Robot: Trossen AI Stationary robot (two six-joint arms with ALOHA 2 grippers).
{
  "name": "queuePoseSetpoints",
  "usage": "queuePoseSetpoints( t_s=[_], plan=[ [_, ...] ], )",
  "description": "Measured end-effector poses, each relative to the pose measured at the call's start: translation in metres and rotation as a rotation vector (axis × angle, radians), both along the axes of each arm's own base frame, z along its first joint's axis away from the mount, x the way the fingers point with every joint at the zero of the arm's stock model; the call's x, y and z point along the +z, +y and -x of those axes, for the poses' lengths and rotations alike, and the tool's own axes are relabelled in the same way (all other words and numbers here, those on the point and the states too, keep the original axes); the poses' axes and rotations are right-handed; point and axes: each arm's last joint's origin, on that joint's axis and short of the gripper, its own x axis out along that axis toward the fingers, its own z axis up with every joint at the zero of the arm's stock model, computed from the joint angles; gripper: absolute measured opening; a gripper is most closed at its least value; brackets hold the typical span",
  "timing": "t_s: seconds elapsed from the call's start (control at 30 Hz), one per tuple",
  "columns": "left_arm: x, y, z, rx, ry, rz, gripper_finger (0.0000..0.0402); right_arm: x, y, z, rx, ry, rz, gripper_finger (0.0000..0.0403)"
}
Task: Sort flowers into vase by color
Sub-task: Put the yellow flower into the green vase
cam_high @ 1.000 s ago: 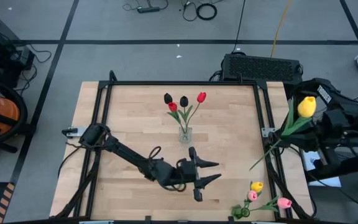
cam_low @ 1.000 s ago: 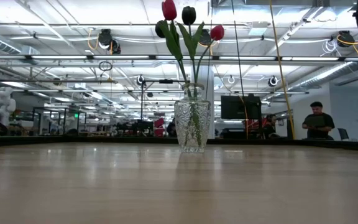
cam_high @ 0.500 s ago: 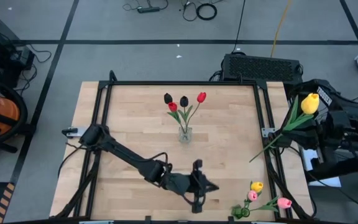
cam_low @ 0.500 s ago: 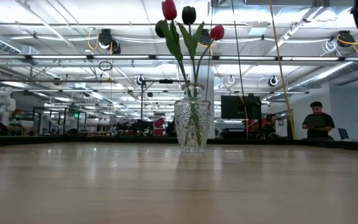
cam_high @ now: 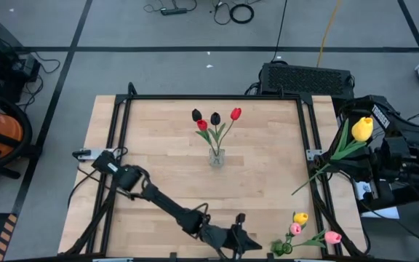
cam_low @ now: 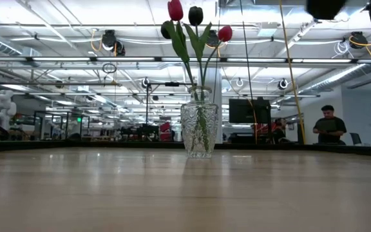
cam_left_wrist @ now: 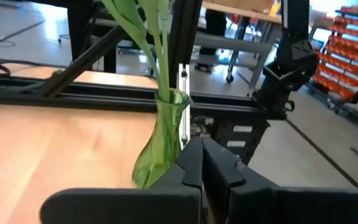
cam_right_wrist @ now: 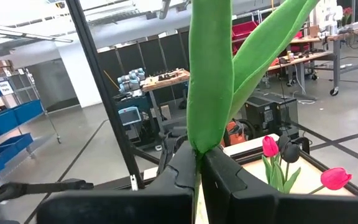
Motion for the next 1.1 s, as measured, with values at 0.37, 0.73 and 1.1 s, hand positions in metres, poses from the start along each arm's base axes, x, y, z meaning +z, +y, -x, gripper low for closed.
queuePoseSetpoints(
  t_s=[0.37,0.73,1.1],
  plan=[
    [-0.026,-0.027,-0.037,0.019,-0.024,0.074,0.0001,0.001,0.0,0.0,0.0,-0.001,-0.008,0.0001],
    [-0.055,-0.047,-0.047,-0.027,-0.018,0.131,0.0,0.001,0.0,0.0,0.001,0.003,0.021,0.0001],
    [-0.097,-0.038,-0.056,-0.015,0.07,0.135,0.0,0.001,0.0,0.0,0.0,0.002,0.017,0.0002]
  ],
)
